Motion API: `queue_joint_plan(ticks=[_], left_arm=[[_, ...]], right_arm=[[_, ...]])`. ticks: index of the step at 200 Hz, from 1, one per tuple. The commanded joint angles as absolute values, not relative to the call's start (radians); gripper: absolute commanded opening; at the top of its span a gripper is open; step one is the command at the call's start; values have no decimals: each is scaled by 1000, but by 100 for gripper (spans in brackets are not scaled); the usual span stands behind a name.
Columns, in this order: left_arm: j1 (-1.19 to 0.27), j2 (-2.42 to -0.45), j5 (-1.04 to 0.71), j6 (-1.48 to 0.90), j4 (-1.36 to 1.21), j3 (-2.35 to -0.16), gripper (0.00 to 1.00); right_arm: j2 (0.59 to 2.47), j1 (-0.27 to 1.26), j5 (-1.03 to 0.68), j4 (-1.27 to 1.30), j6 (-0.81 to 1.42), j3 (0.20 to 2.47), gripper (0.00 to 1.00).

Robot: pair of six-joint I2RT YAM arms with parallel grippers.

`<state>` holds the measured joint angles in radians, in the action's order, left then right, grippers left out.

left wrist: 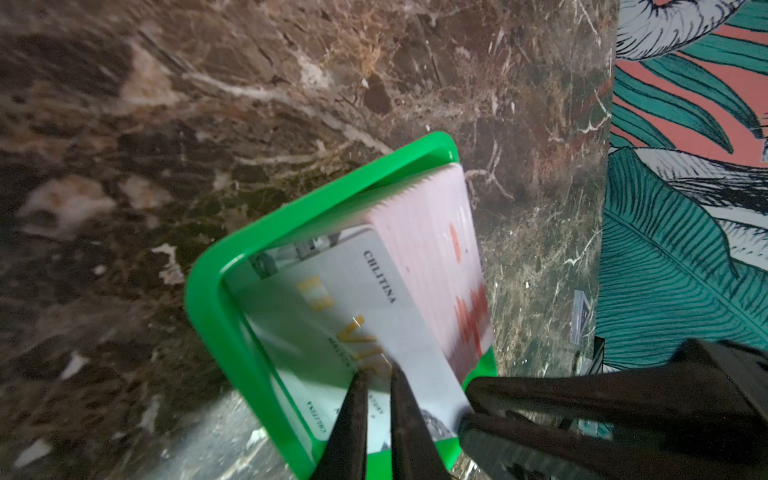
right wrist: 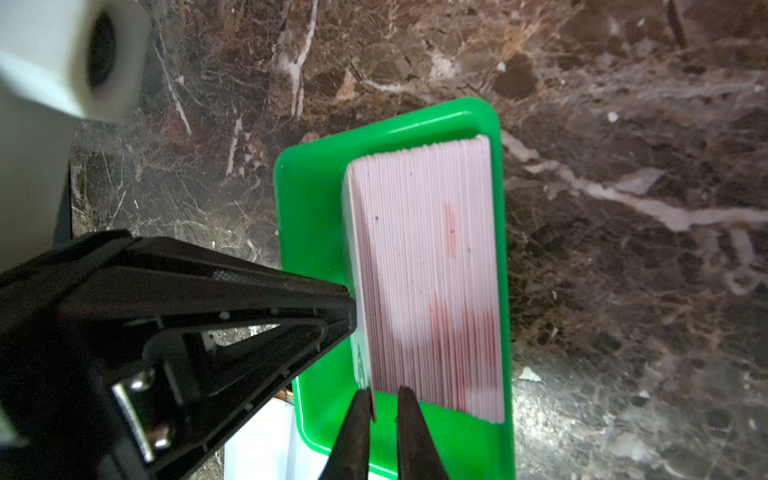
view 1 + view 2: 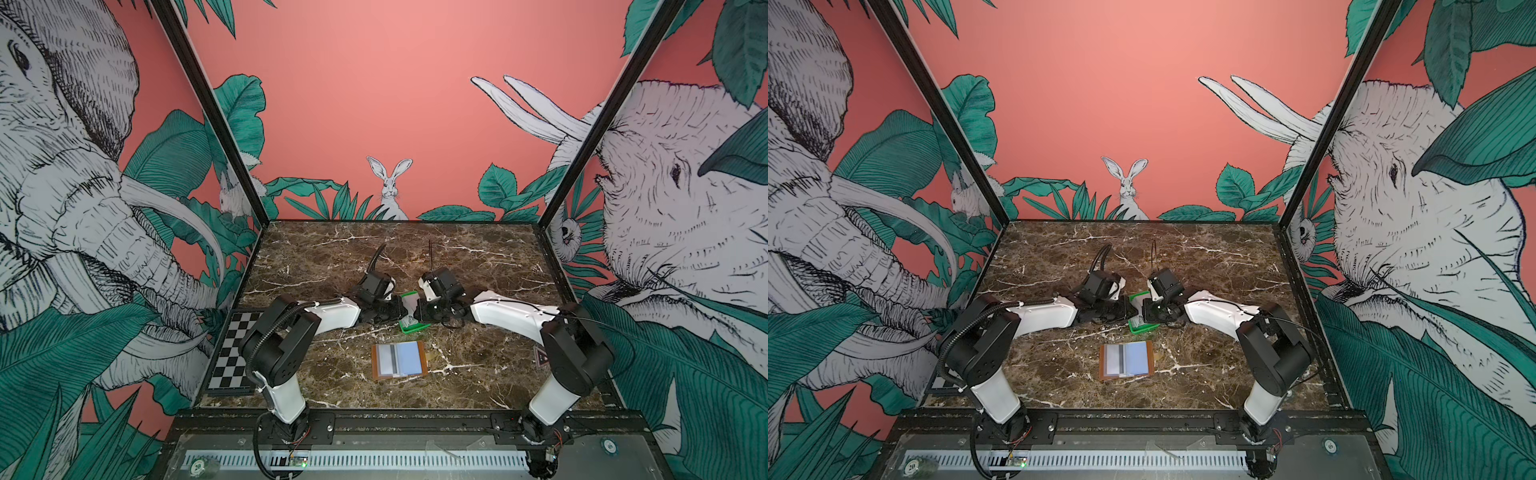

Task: Put the credit cards into the card holder

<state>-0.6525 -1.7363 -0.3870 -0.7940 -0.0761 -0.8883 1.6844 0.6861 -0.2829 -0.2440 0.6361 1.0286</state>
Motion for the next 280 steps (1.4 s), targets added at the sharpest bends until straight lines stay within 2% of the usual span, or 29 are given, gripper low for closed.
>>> queue_joint_plan(ticks=[1, 91, 140, 177, 231, 280], left_arm=[[-647, -1754, -386, -803, -69, -867, 14], [-646, -1727, -392, -809, -73, -864, 14], [-646, -1635, -382, -803, -38, -848, 15], [-646, -1513, -394, -810, -47, -789, 18], [-647, -1392, -485, -916, -254, -642, 29], [-648, -1402, -523, -1022, -460, -540, 30]], right_arm=[[1693, 686, -289, -227, 637, 1046, 12], [1683, 690, -290, -227, 649, 1049, 0], [1609, 690, -269, -232, 672, 1005, 0], [1527, 690, -254, -247, 677, 972, 0], [1433, 690, -239, -258, 692, 932, 0], [1416, 690, -255, -266, 701, 913, 0]])
